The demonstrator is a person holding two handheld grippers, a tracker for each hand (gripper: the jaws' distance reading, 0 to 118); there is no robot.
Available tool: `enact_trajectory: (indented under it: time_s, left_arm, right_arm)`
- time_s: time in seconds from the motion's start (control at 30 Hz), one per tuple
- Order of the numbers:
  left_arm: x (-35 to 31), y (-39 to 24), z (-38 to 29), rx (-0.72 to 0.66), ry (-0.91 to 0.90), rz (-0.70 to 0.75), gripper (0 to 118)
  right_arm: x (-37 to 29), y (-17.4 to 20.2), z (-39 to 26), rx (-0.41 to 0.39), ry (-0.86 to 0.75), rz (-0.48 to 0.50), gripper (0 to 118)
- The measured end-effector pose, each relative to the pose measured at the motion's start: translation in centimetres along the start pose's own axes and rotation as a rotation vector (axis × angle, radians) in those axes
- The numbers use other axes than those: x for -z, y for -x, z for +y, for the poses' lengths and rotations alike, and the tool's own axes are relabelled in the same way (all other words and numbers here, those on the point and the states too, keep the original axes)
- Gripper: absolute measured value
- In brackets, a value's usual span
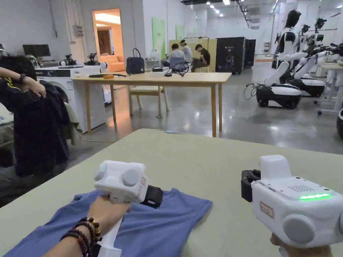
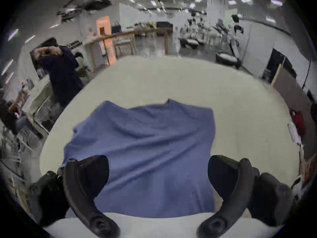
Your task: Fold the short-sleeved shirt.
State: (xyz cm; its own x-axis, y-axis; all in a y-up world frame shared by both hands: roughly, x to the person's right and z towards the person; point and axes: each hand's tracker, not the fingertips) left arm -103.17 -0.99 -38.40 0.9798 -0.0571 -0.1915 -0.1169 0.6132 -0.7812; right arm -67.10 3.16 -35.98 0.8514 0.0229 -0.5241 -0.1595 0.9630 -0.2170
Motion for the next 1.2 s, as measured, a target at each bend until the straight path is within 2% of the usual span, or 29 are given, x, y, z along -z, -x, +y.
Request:
enact_trajectory:
  time_s: [0.1, 0.3, 0.47, 0.63, 0.67, 0.7, 0.73, 0.77, 0.8, 0.83, 0.9, 0.93, 1.07, 1.2]
  left_arm:
    - [4.9, -0.3, 0.4, 0.055, 0.055, 0.049, 115]
    - [10.6, 0.4, 0.3, -0.032, 0.102, -0.059, 114]
    - [14.0, -0.6, -0.7, 0.056, 0.152, -0.037, 114]
    - [15.4, -0.4, -1.8, 0.011, 0.123, -0.028, 113]
    - [15.0, -0.5, -2.0, 0.010, 0.121, -0.027, 110]
    - [14.8, -0.3, -1.9, 0.006, 0.120, -0.039, 101]
    - [14.5, -0.2, -1.9, 0.011, 0.116, -0.052, 88]
    - [14.2, -0.1, -1.8, 0.024, 0.105, -0.066, 70]
    - [13.6, -0.3, -1.6, 0.041, 0.077, -0.064, 31]
    - [13.2, -0.3, -1.6, 0.049, 0.059, -0.045, 1]
    - [12.7, -0.5, -1.9, 0.069, 0.025, 0.038, 1]
    - [11.9, -1.3, -2.3, 0.052, 0.037, -0.009, 1]
    - [11.5, -1.7, -2.3, 0.023, -0.029, 0.007, 1]
    - [7.7, -1.3, -0.6, -0.102, -0.202, -0.120, 1]
  right_arm:
    - [0.7, -0.3, -1.2, 0.011, 0.040, 0.032, 0]
    - [1.6, 0.4, -2.9, -0.040, 0.066, 0.042, 0]
    - [2.0, 0.8, -4.0, -0.070, 0.096, 0.043, 0]
    - [1.9, 1.1, -4.3, -0.069, 0.107, 0.048, 0]
    - [1.9, 1.1, -4.3, -0.064, 0.108, 0.049, 0]
    - [1.9, 1.1, -4.3, -0.051, 0.114, 0.052, 0]
    - [2.1, 0.8, -4.4, -0.032, 0.124, 0.056, 0]
    - [2.0, 0.6, -4.5, -0.024, 0.124, 0.059, 0]
    - [1.8, 0.6, -4.5, -0.020, 0.123, 0.060, 0]
    - [1.6, 0.7, -4.6, -0.021, 0.122, 0.058, 0]
    - [1.7, 0.5, -4.7, -0.026, 0.122, 0.057, 0]
    - [1.7, 0.5, -4.7, -0.028, 0.125, 0.058, 0]
    - [1.6, 0.0, -4.8, -0.039, 0.133, 0.053, 0]
    - [0.8, -1.5, -5.0, -0.036, 0.133, 0.035, 0]
